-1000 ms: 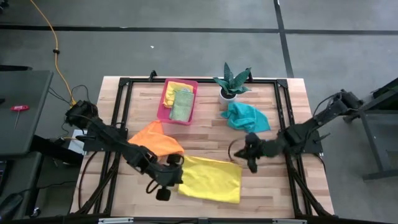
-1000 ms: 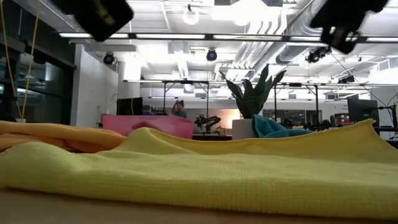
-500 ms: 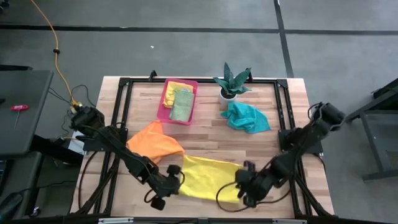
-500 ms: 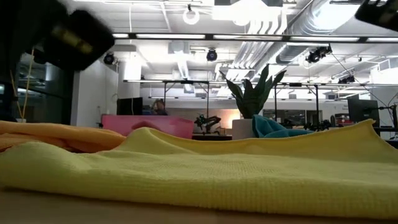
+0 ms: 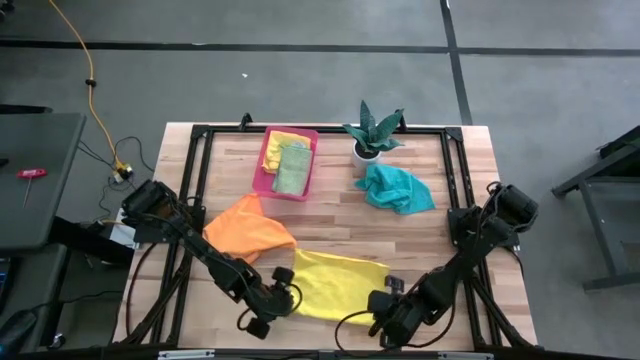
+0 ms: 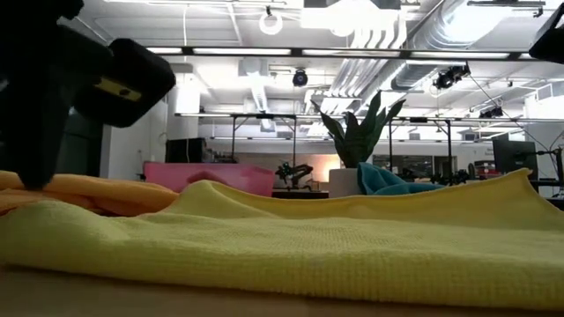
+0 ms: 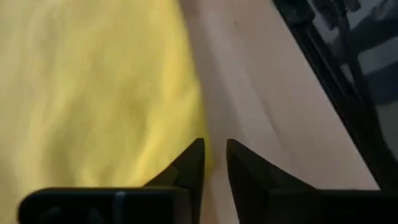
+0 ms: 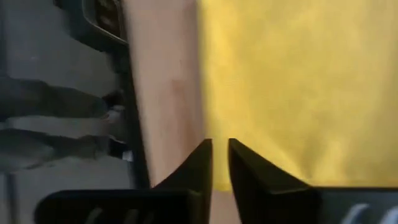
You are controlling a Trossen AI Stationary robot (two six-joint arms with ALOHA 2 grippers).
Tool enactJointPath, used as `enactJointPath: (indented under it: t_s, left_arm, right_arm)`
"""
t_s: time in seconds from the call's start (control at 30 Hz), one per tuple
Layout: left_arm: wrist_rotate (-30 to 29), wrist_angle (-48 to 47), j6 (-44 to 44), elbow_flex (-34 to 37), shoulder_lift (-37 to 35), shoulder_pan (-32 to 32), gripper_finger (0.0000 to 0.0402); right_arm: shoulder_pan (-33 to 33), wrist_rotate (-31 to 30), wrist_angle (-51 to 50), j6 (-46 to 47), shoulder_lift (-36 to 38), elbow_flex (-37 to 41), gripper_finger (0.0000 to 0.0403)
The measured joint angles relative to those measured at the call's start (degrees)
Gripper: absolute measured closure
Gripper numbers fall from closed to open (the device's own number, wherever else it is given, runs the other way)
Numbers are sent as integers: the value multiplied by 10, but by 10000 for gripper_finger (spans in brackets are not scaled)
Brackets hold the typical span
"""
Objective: Fold microfiber towels
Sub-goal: Fold the yellow microfiber cloth
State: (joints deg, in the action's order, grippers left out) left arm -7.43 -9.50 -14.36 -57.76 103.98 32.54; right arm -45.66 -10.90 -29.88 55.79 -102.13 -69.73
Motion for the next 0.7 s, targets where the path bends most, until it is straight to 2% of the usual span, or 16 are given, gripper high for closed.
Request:
enactJointPath:
  t_s: [0.07,0.3,0.47,0.7]
  left_arm:
    - [-22,-19,0,2,0,5,324]
    - [-35,-17,-4,-2,21,10,266]
    - [-32,-24,-13,0,31,10,244]
    - [-16,-21,-16,-1,32,10,241]
  right_arm:
    - [0,0,17,-3,-4,-1,328]
    - [-1,-8,-12,-8,-4,0,257]
    - [0,-10,-17,-12,-4,1,245]
    - [-1,3,-13,11,-4,8,245]
